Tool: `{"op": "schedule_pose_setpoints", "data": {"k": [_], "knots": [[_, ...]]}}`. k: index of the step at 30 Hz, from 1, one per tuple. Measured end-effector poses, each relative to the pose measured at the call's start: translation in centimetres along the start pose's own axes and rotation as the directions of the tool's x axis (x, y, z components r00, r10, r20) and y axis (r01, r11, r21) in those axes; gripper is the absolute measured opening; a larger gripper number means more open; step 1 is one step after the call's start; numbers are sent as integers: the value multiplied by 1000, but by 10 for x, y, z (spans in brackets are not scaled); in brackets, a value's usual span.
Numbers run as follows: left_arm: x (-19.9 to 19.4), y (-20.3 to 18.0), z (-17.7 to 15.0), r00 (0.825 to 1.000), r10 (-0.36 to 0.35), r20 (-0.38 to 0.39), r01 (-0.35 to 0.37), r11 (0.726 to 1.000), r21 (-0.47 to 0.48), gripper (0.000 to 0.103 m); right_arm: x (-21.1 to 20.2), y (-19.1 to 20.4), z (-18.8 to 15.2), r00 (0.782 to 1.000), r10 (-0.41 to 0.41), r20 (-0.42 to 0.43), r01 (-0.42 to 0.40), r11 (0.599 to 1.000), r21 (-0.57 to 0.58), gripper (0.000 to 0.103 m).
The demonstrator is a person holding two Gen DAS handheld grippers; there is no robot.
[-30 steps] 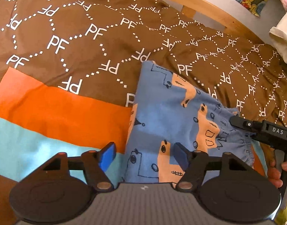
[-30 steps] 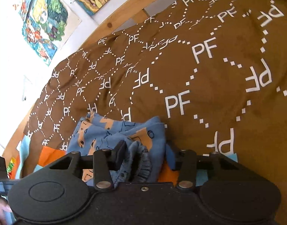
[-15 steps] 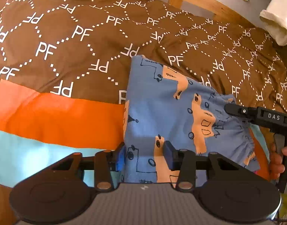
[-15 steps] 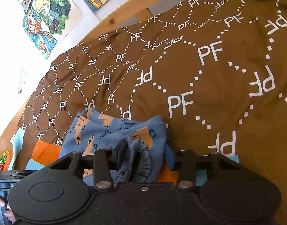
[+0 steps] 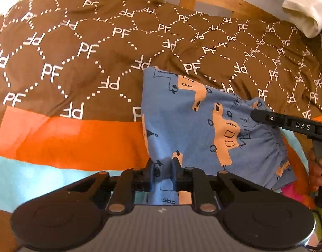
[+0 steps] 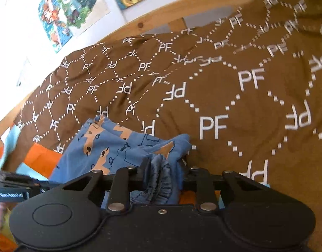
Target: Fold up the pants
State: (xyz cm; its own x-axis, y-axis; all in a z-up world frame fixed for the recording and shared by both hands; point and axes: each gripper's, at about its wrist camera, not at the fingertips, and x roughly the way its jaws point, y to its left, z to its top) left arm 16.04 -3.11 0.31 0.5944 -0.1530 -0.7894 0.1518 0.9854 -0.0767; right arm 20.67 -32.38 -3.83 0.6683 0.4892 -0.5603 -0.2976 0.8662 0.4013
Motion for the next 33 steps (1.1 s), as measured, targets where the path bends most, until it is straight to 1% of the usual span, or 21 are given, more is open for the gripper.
{"op": "schedule_pose_setpoints", "data": {"k": [6, 10, 16, 19, 22, 28, 31, 33], "knots": [[-4, -12, 0, 999, 47, 15, -47, 998, 51, 16, -7, 12, -2, 999, -43, 34, 45, 997, -67, 21], [-8, -15, -1, 998, 51, 29, -52, 998, 46, 16, -13, 17, -2, 997, -56, 46, 59, 995, -78, 20], [-17, -24, 1, 996, 62, 61, -67, 994, 86, 15, -31, 21, -3, 995, -57, 77, 62, 995, -73, 19], [-20, -30, 1, 994, 75, 75, -83, 991, 108, 15, -37, 25, -3, 993, -65, 96, 74, 993, -96, 18], [-25, -34, 2, 990, 78, 114, -92, 988, 122, 14, -40, 31, -5, 989, -81, 122, 98, 985, -139, 18], [-35, -40, 3, 981, 72, 180, -99, 984, 149, 14, -44, 47, -4, 974, -119, 195, 163, 959, -232, 17], [-40, -46, 5, 972, 70, 223, -111, 978, 178, 14, -51, 54, -3, 961, -126, 248, 195, 941, -276, 16], [-44, -51, 8, 966, 59, 250, -109, 976, 190, 14, -57, 59, -2, 946, -134, 294, 226, 925, -307, 16]]}}
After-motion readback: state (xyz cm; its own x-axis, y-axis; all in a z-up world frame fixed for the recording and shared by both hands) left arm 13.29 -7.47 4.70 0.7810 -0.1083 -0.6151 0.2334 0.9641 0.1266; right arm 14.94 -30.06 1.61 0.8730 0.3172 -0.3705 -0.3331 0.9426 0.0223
